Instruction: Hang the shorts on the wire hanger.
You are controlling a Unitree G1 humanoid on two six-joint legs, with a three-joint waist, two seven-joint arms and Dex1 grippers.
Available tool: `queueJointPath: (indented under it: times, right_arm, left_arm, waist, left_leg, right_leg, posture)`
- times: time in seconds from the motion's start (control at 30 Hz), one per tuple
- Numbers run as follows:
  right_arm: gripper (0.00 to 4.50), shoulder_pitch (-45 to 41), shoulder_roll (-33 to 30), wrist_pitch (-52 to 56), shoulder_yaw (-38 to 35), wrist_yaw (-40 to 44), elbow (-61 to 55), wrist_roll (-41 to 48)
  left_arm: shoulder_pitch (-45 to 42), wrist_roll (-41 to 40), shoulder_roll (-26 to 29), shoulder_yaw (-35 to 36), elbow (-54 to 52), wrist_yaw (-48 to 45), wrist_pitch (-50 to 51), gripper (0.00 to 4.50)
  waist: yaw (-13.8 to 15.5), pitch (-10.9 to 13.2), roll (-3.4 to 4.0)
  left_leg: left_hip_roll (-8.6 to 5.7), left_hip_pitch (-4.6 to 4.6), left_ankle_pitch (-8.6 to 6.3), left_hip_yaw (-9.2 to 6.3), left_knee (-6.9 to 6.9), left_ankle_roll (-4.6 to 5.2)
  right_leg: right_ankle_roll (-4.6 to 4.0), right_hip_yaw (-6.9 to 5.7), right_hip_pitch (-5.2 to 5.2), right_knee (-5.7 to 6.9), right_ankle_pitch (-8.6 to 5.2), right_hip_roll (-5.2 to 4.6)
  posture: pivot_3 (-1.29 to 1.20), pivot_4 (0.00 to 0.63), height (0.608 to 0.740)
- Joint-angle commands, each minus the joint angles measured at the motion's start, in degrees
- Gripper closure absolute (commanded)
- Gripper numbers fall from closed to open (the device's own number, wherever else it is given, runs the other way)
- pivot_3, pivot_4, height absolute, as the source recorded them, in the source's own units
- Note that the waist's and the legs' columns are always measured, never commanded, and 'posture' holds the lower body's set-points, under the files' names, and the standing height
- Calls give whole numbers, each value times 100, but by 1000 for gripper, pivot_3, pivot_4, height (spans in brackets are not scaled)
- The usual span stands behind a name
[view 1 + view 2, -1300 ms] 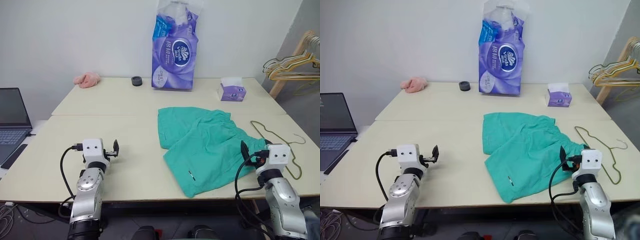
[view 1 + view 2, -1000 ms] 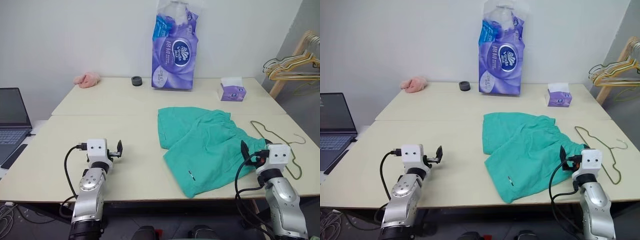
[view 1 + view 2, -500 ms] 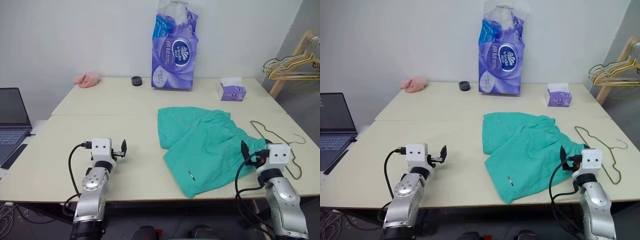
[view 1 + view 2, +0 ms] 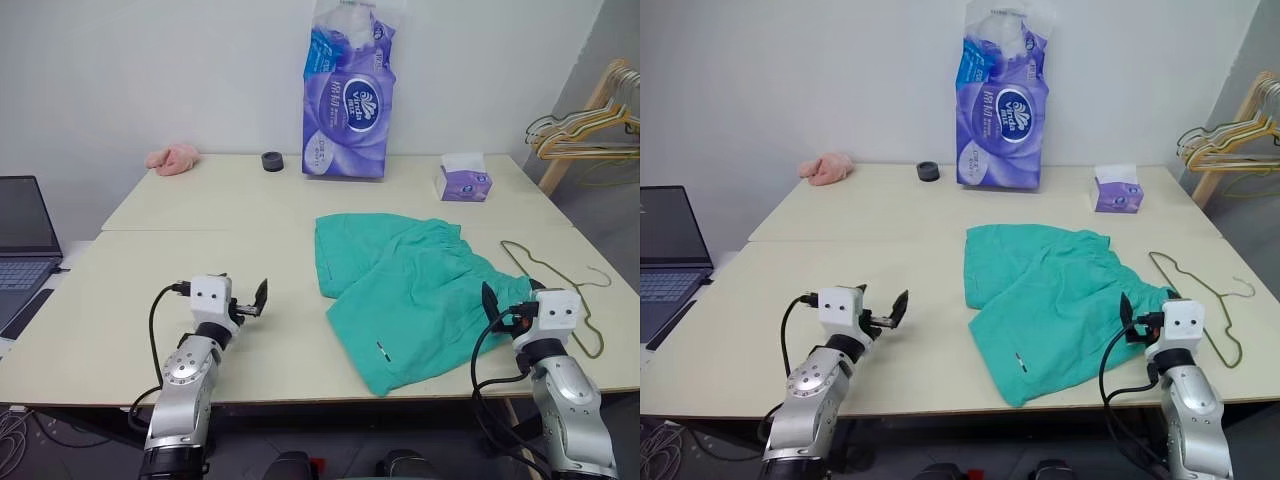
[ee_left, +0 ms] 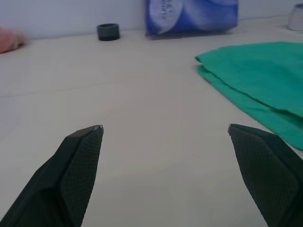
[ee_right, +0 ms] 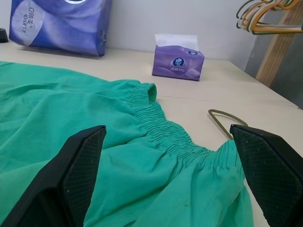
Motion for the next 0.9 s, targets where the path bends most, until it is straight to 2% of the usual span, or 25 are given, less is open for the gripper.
queueJointPath:
  times: [0.03, 0.17, 0.33, 0.53, 0.67, 0.9]
  right_arm:
    - [26, -10, -125, 28, -14, 161, -368, 143]
    - [26, 232, -489, 334, 224, 881, -952, 478]
    - [26, 794, -1679, 1311, 530, 2234, -2116, 1218]
    - [26, 1553, -2717, 2282, 114, 3001, -3008, 1968]
    - [26, 1798, -2915, 2523, -150, 3080, -3307, 2198]
    - [26, 2133, -2827, 2456, -275, 3061, -3471, 2110]
  left_arm:
    - [-131, -39, 293, -367, -392, -580, 144, 0]
    - [-436, -514, 693, -810, -634, -1649, 804, 0]
    - [-1274, -712, 1644, -1842, -781, -3641, 1279, 0]
    - [-1883, -779, 2178, -2786, -890, -5255, 1416, 0]
    - [-2103, -547, 2171, -3205, -629, -5681, 1227, 0]
    - [-2478, 80, 1536, -3773, 188, -5467, 1084, 0]
  waist:
    - [-20, 5, 7]
    - [-55, 19, 19]
    - [-197, 30, 26]
    - [-404, 46, 19]
    - [-529, 67, 3]
    - [-616, 82, -14]
  left_leg:
    - [0, 0, 0, 0, 0, 0]
    - [-2, -3, 0, 3, 0, 1]
    - [0, -2, 0, 5, -2, 1]
    - [1, -5, -6, 7, -5, 9]
    - [5, -4, -6, 8, -4, 10]
    - [5, -6, -7, 7, -2, 10]
  right_leg:
    - [0, 0, 0, 0, 0, 1]
    - [0, 0, -1, -4, -2, 3]
    - [-3, -1, 0, -8, -3, 28]
    - [5, 4, 2, -19, -8, 30]
    - [5, 7, 3, -19, -8, 23]
    - [12, 8, 6, -31, -4, 12]
  posture:
    - [32, 0, 740]
    - [-5, 0, 740]
    - [-59, 5, 740]
    - [-114, 14, 740]
    - [-143, 19, 740]
    - [-181, 25, 740]
